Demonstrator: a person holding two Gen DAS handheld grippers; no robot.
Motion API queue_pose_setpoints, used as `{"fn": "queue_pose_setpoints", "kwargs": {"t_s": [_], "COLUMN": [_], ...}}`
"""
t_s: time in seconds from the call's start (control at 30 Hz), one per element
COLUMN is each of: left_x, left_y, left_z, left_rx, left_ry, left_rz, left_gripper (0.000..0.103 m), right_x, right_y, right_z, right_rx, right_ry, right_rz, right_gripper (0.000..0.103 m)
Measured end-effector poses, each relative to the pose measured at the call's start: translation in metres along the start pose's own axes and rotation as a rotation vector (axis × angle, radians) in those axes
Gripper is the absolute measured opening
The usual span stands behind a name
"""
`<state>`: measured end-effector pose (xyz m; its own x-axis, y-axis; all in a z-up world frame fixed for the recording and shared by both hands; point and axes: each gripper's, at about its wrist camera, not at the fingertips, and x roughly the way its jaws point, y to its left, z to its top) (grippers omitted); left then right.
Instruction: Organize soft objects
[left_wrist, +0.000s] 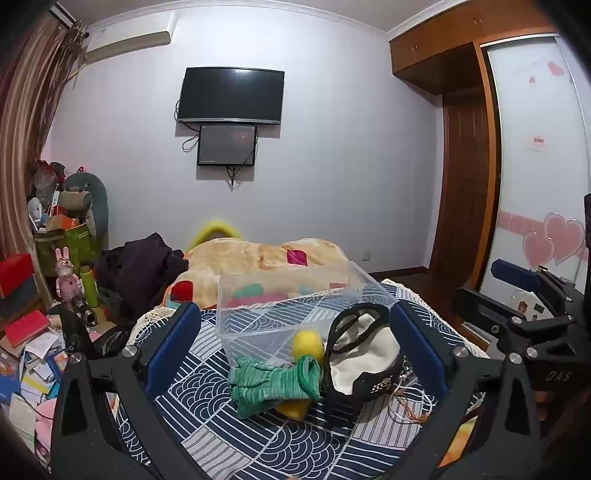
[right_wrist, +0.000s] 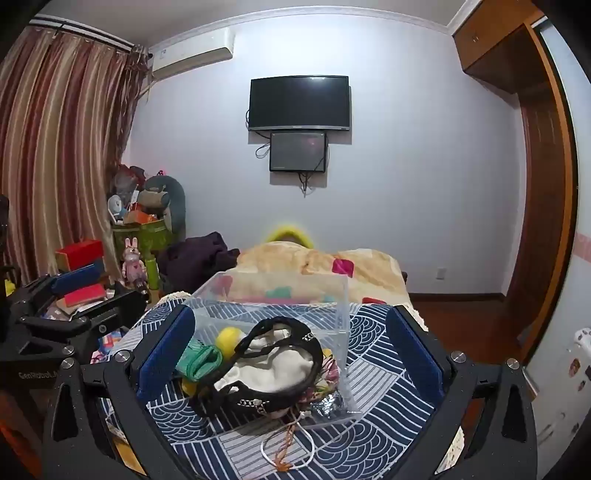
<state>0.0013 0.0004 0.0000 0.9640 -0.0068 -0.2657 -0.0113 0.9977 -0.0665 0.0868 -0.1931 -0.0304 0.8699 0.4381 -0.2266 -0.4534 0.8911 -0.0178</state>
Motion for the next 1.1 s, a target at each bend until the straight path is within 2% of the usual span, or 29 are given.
{"fn": "queue_pose_setpoints", "kwargs": {"t_s": [0.37,1.1], "left_x": [-0.008,-0.013], "left_y": [-0.001,0.001], "left_z": [0.001,0.002], "left_rx": [0.005,0.003], "left_ry": [-0.029,-0.033], "left_rz": [-0.013,-0.007], "left_gripper": [0.103,0.103], "right_x": [0.0,-0.007], "right_y": [-0.001,-0.001], "right_z": [0.003,0.004], "right_rx": [0.009,0.013], "right_ry": [-0.001,-0.019], "right_rz": [0.001,-0.005], "right_gripper": [0.103,0.103]}}
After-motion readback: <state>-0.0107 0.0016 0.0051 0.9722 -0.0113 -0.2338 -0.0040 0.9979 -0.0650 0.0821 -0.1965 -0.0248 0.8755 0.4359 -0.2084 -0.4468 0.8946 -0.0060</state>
